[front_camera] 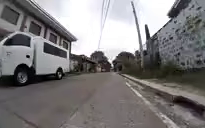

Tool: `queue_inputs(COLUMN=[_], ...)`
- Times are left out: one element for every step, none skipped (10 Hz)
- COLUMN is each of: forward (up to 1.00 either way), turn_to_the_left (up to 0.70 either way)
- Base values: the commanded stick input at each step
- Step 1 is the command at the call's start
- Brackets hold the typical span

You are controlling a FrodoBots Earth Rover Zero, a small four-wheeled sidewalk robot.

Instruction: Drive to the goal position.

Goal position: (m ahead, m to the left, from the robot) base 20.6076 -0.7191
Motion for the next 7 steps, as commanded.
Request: queue_inputs(forward=[1.00, 1.00, 1.00, 1.00, 1.00, 1.00, 1.00], turn_to_the_left=[-0.40, -0.06, 0.00, 0.00, -0.08, -0.32, -0.40])
